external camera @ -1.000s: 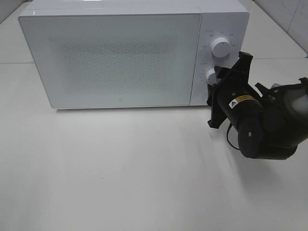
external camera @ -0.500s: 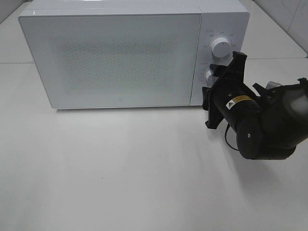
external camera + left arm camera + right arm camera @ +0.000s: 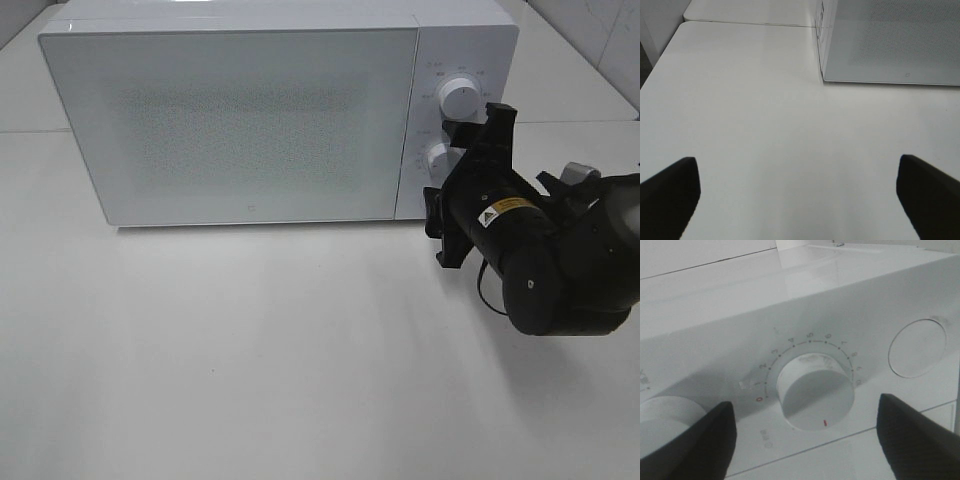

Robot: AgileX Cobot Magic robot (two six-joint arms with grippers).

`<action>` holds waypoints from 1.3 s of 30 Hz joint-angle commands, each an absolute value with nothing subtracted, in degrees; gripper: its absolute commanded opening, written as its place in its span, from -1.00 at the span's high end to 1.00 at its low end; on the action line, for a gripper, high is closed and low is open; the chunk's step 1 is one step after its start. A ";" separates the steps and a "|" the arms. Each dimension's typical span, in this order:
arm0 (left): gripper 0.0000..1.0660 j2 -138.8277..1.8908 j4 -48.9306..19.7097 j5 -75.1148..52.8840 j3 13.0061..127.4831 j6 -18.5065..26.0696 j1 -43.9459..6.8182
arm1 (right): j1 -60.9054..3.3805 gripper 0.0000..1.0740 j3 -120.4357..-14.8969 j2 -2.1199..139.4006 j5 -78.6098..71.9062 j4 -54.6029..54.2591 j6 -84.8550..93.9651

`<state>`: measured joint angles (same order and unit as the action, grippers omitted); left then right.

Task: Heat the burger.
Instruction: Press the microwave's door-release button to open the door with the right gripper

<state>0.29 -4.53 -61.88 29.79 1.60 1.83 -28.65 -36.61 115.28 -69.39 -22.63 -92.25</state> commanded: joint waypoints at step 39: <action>-0.88 1.09 -4.41 -61.36 29.62 1.43 1.89 | -35.18 -0.42 -12.61 76.38 -57.81 -24.18 -23.61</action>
<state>0.29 -4.53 -61.88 29.79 1.60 1.83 -35.01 -12.78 77.46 -59.76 -24.24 -25.78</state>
